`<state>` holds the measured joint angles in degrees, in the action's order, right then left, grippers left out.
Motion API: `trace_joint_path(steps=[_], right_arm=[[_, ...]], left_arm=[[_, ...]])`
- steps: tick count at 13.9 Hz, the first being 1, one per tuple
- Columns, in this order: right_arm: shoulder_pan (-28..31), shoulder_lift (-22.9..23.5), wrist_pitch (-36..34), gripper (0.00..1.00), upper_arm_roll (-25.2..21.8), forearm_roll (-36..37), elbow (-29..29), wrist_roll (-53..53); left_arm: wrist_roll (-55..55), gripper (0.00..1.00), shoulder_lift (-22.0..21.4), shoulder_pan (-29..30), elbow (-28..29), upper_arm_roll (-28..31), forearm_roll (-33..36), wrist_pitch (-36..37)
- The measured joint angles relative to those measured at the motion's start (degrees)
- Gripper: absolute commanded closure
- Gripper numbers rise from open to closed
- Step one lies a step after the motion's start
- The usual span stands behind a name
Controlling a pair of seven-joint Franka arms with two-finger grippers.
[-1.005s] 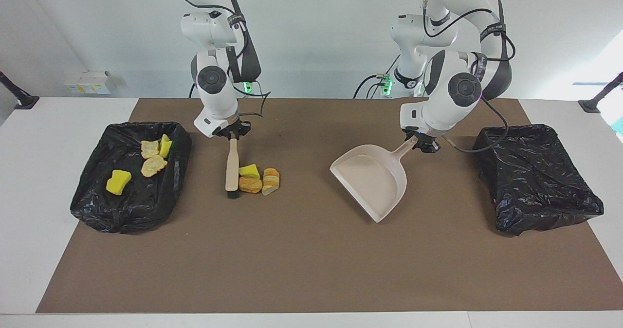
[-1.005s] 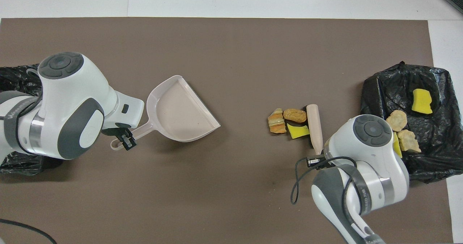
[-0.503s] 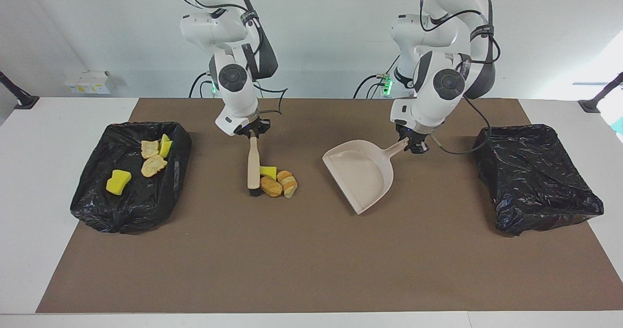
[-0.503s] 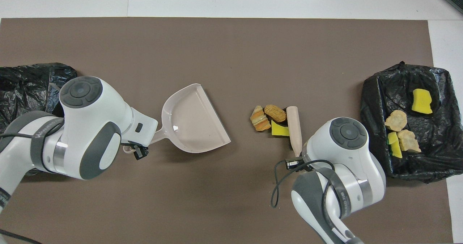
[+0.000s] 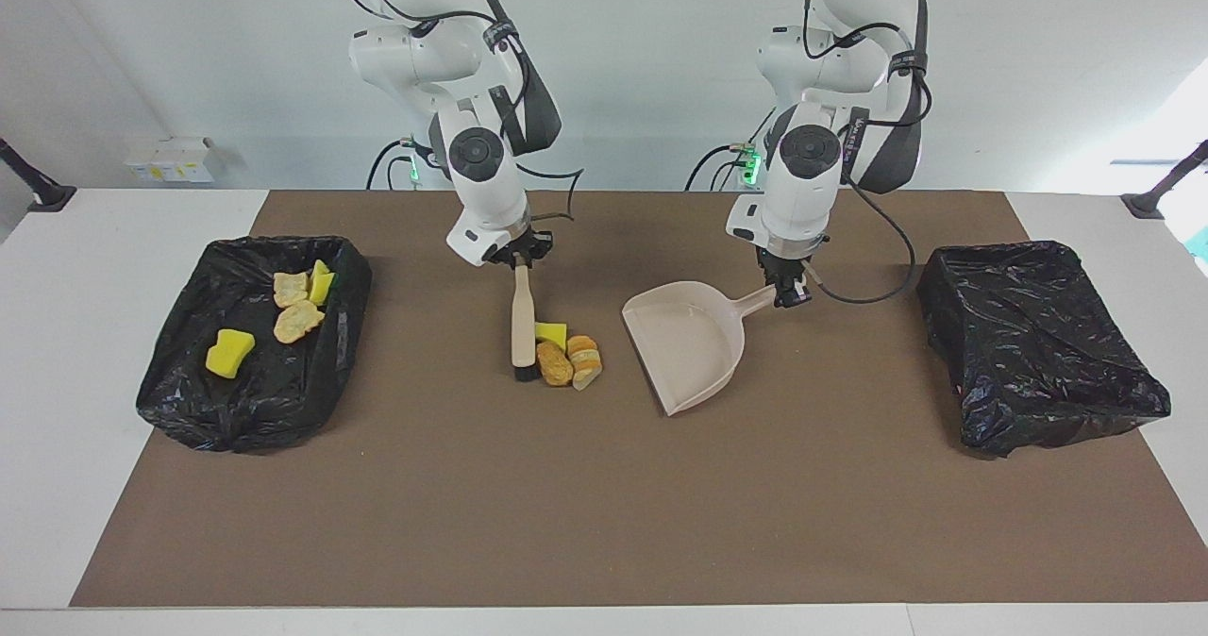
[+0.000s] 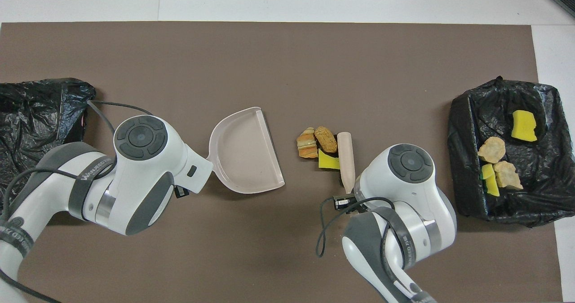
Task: Sweep and dump trash in bin
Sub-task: 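Sweep the bread and sponge with the brush toward the held dustpan, then push the remaining pieces into the dustpan with the right gripper's brush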
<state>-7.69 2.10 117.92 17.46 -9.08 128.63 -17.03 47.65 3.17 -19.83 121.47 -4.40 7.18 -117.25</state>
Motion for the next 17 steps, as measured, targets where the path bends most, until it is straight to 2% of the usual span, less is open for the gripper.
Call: trace_joint_path(steps=[4, 9, 13, 17], right_arm=[[-4.1, 3.1, 0.0, 1.00, 0.0, -1.6, -3.1, -6.1], [-9.7, 5.8, 0.5, 1.00, 0.0, -3.8, -6.8, -6.9], [-15.3, 7.3, 3.5, 1.00, 0.1, -4.1, -8.4, -6.9], [-16.1, 7.3, 1.8, 1.00, 0.5, -5.9, -10.2, -6.9]], left_arm=[[-0.5, 1.00, 0.6, -0.5, 0.5, 0.0, 0.0, -0.6], [-1.2, 1.00, 0.6, -0.6, 0.6, 0.0, 0.0, -0.7], [-1.8, 1.00, 0.6, -0.7, 0.6, 0.0, 0.0, -0.7], [-2.2, 1.00, 0.6, -0.7, 0.6, 0.0, 0.0, -0.7]])
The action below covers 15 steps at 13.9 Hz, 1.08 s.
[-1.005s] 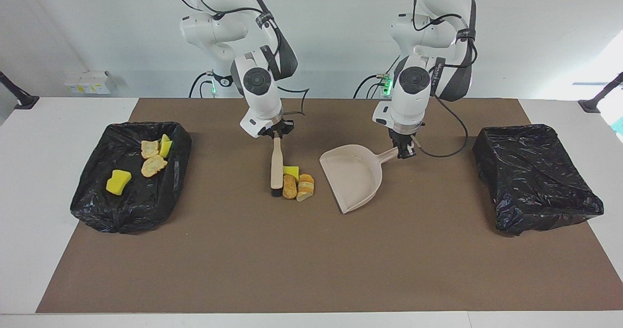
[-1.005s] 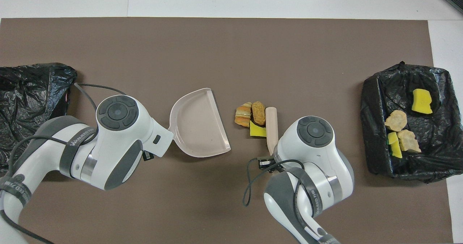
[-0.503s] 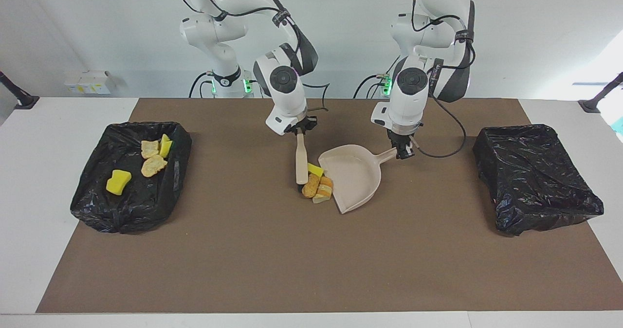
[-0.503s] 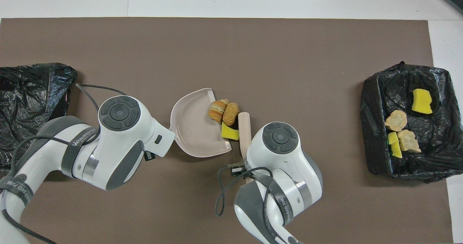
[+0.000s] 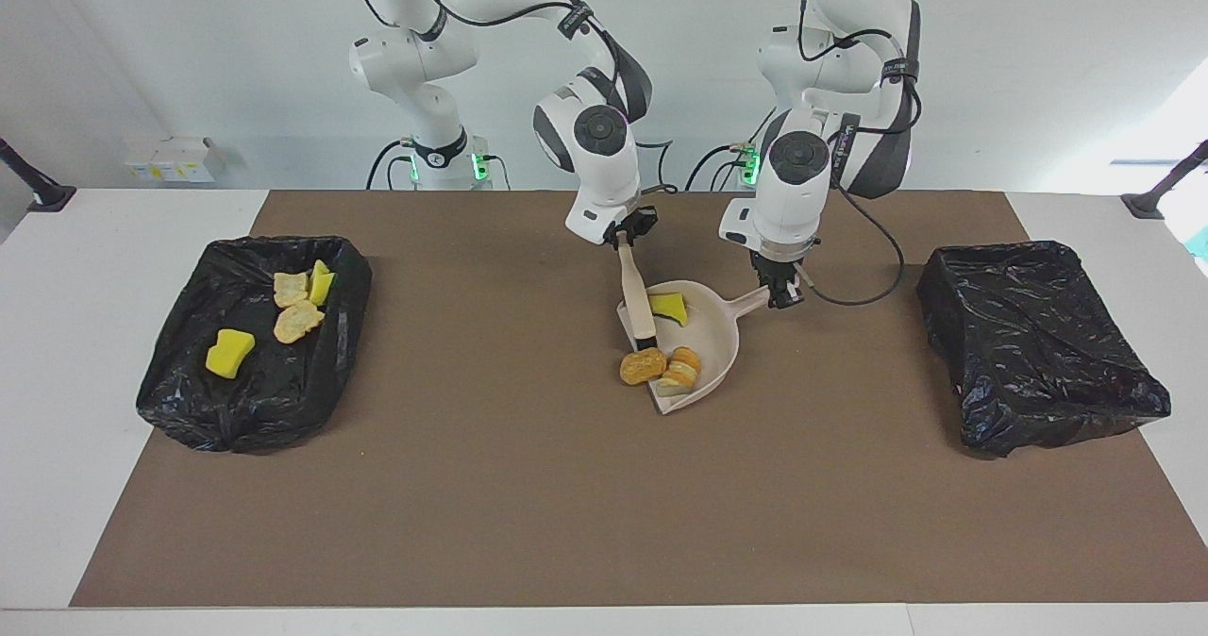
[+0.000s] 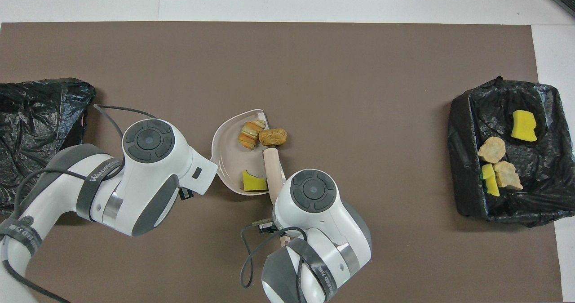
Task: Sweep and dump trash in bin
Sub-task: 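Push the remaining pieces into the dustpan with the right gripper's brush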
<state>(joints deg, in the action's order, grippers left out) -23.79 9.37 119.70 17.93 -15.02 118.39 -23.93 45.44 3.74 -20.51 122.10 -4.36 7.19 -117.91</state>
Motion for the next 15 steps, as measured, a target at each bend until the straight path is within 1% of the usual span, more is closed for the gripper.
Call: trace_joint_path(steps=[2, 4, 6, 8, 10, 11, 13, 15], right_arm=[[0.6, -1.0, -3.2, 1.00, -0.2, -0.1, -1.0, 0.0], [2.3, -3.0, -7.0, 1.00, -0.5, 0.3, -1.5, 0.0], [4.3, -4.2, -8.4, 1.00, -0.8, 4.1, -1.5, 0.0], [7.0, -3.7, -8.3, 1.00, -0.9, 7.7, -2.3, 0.0], [9.1, -1.2, -8.1, 1.00, -0.9, 8.8, -5.1, 0.1], [9.3, 0.8, -8.1, 1.00, -0.9, 9.5, -7.2, 0.2], [8.9, 6.2, -8.0, 1.00, -0.7, 11.2, -12.0, 0.2], [8.3, 10.1, -6.3, 1.00, -0.5, 12.7, -14.5, 1.9]], left_arm=[[-0.2, 1.00, 0.0, 0.0, 0.0, 0.0, 0.0, 0.0], [-0.4, 1.00, 0.0, 0.0, 0.0, 0.0, 0.0, 0.0], [-0.5, 1.00, 0.0, 0.0, 0.1, 0.0, 0.0, 0.0], [-0.6, 1.00, 0.0, 0.0, 0.1, 0.0, 0.0, 0.0], [-0.6, 1.00, 0.0, 0.0, 0.1, 0.0, 0.0, 0.0], [-0.6, 1.00, 0.0, 0.0, 0.1, 0.0, 0.0, 0.0], [-1.2, 1.00, 0.0, 0.0, 0.1, 0.0, 0.0, 0.0], [-2.4, 1.00, 0.0, 0.0, 0.1, 0.0, 0.0, 0.0]])
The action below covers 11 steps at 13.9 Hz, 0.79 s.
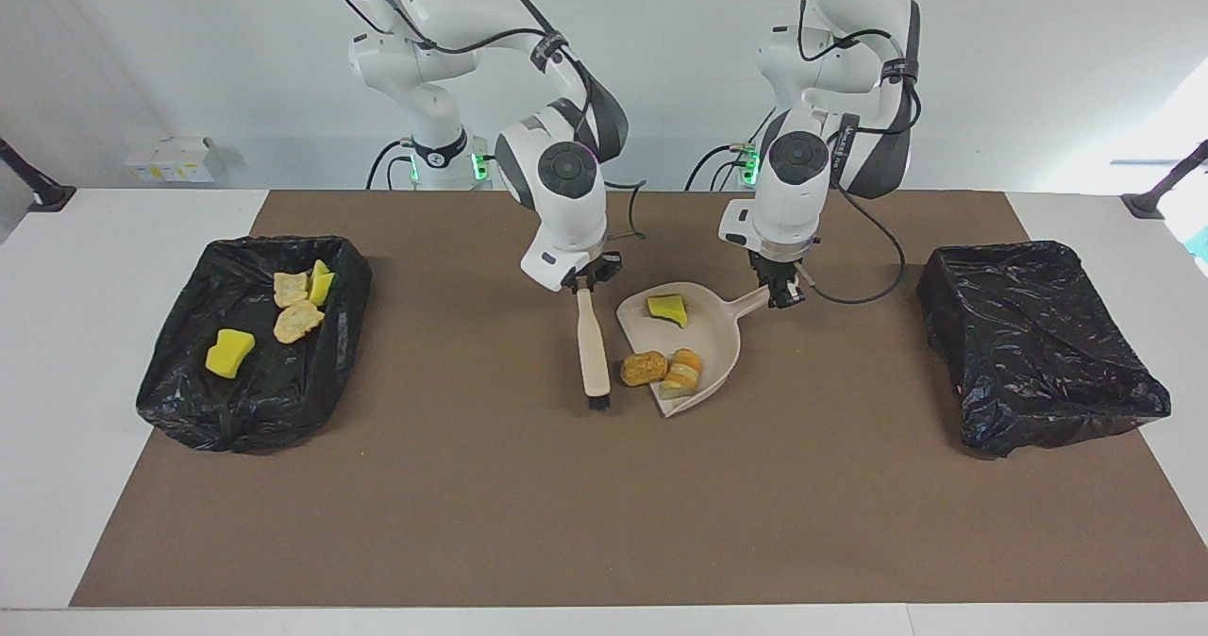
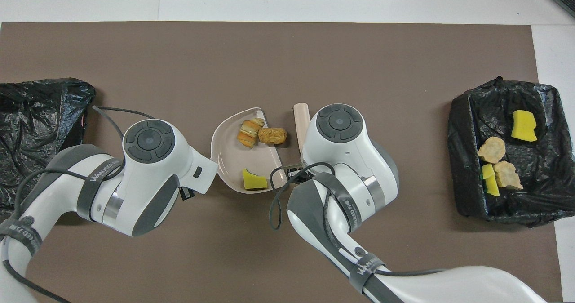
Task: Sweep and dump trash in bin
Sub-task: 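Push the remaining pieces into the dustpan with the right gripper's brush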
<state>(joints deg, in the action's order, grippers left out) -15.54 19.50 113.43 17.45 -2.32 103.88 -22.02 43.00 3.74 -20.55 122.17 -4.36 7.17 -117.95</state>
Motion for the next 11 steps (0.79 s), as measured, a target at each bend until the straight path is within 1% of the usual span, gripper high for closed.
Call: trace_joint_path(steps=[2, 4, 6, 7, 9, 11], right_arm=[[-0.7, 1.3, 0.7, 1.00, 0.3, 0.0, -0.2, 5.2], [-0.9, 1.4, 0.7, 1.00, 2.3, -1.5, -0.1, 8.5], [-1.5, 1.2, 0.7, 1.00, 3.7, -5.7, -0.2, 9.1], [-1.6, 1.0, 0.7, 1.00, 3.9, -6.7, -0.2, 9.2], [-1.2, 0.5, 0.4, 1.00, 3.8, -7.0, -0.2, 9.2], [0.2, -0.6, -1.7, 1.00, 3.6, -7.0, -0.3, 9.2]], left_arm=[[-0.4, 1.00, 0.0, 0.0, 0.0, 0.0, 0.0, 0.0], [-0.6, 1.00, 0.0, 0.0, 0.0, 0.0, 0.0, 0.0], [-0.7, 1.00, 0.0, 0.0, 0.0, 0.0, 0.0, 0.0], [-0.8, 1.00, 0.0, 0.0, 0.0, 0.0, 0.0, 0.0], [-1.9, 1.00, 0.0, 0.0, 0.0, 0.0, -0.1, 0.0], [-5.0, 1.00, 0.0, 0.0, 0.1, 0.0, -0.1, 0.0]])
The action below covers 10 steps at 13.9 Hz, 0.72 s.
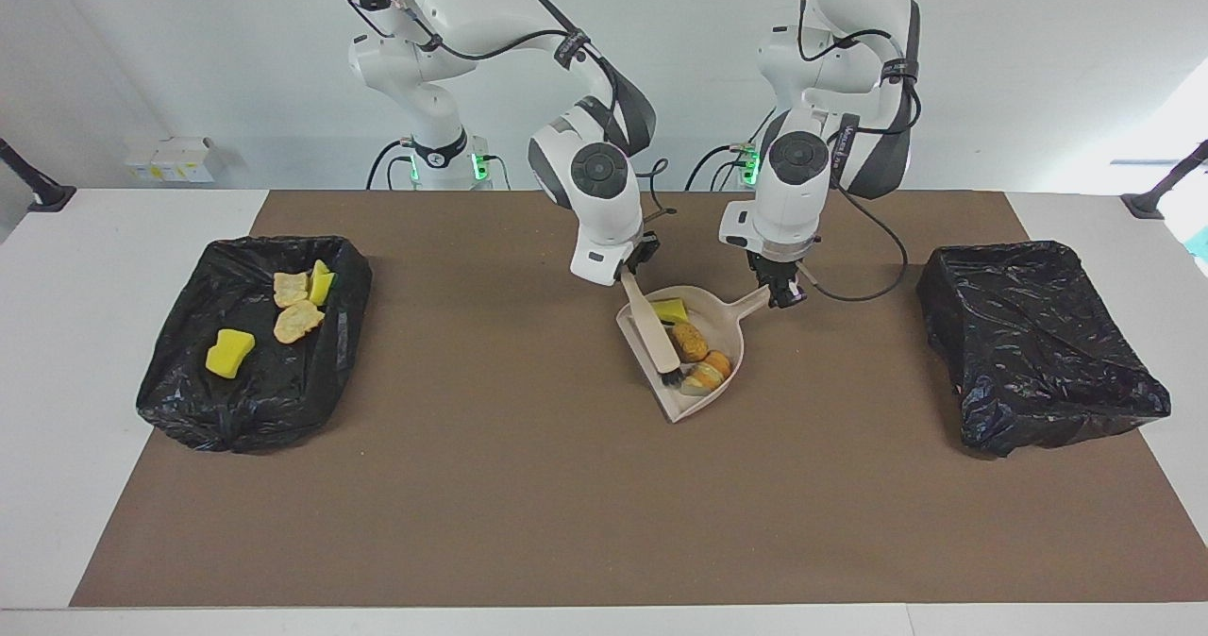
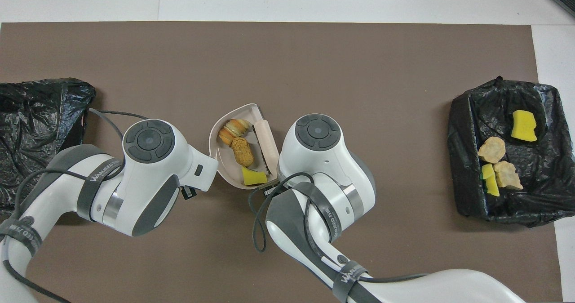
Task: Sweep and dump trash in bin
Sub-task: 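Push the remaining pieces into the dustpan with the right gripper's brush, then carry the dustpan toward the bag while the right gripper withdraws the brush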
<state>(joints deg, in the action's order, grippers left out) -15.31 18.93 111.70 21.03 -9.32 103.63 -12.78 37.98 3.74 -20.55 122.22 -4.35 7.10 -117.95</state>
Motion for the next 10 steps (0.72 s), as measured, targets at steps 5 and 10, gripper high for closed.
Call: trace_joint_path(steps=[5, 10], right_arm=[[6.5, -6.9, -9.7, 1.00, -0.6, 0.5, -0.2, 1.0], [6.4, -14.2, -14.4, 1.00, -0.1, 1.6, 2.6, -1.2]], left_arm=[[-7.4, 1.00, -0.3, 1.4, -0.3, 0.4, -1.1, 0.0], [-8.0, 1.00, -3.7, 8.7, -2.5, 1.3, -1.8, 2.7]])
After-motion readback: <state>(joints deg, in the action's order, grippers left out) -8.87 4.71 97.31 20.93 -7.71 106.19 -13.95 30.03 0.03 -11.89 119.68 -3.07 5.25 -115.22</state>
